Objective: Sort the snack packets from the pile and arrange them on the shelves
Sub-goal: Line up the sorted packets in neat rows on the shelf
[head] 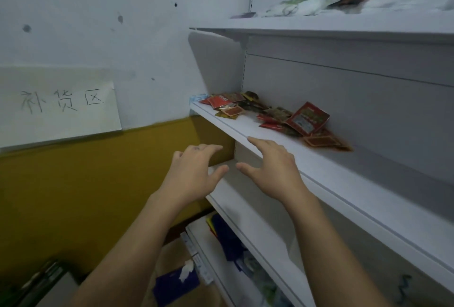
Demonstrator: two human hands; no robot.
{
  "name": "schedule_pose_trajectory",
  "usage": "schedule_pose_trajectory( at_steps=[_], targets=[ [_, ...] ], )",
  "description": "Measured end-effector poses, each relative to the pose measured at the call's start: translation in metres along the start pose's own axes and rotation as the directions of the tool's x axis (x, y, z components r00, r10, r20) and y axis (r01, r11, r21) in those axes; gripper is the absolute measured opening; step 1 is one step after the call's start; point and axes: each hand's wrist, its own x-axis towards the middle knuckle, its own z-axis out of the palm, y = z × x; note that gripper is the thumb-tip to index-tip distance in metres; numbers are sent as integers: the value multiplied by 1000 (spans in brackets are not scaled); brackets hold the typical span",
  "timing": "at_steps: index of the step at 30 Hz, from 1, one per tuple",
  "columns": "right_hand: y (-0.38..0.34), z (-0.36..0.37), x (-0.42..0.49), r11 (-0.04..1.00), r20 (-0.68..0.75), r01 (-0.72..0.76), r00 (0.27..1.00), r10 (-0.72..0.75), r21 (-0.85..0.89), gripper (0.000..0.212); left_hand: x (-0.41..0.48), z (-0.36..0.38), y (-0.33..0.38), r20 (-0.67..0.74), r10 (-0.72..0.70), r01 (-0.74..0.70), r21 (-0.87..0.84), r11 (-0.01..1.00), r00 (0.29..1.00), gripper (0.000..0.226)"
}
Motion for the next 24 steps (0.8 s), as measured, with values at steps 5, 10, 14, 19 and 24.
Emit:
schedule_pose_trajectory(
  at_steps=[5, 10, 14, 19, 24],
  targets=[
    [9, 25, 43, 1000, 31, -28, 999, 28, -4, 71, 40, 22, -20, 32, -8, 8, -19, 1000, 999, 54],
    [26, 54, 109, 999, 27, -24, 999, 24, 23, 70, 97, 45, -39, 41, -20, 20, 3, 1000, 999, 54],
    [42, 74, 169, 997, 33, -44, 999, 42, 65, 70, 157, 58, -56, 50, -25, 22, 53, 998, 998, 54],
    [68, 87, 238, 996, 21, -58, 998, 57, 72, 69, 233, 73, -70, 53, -53, 48, 97, 994, 997, 53],
    [80, 107, 293, 997, 45, -70, 997, 68, 30, 68, 288, 94, -89, 62, -61, 54, 95, 994, 996, 53]
  ],
)
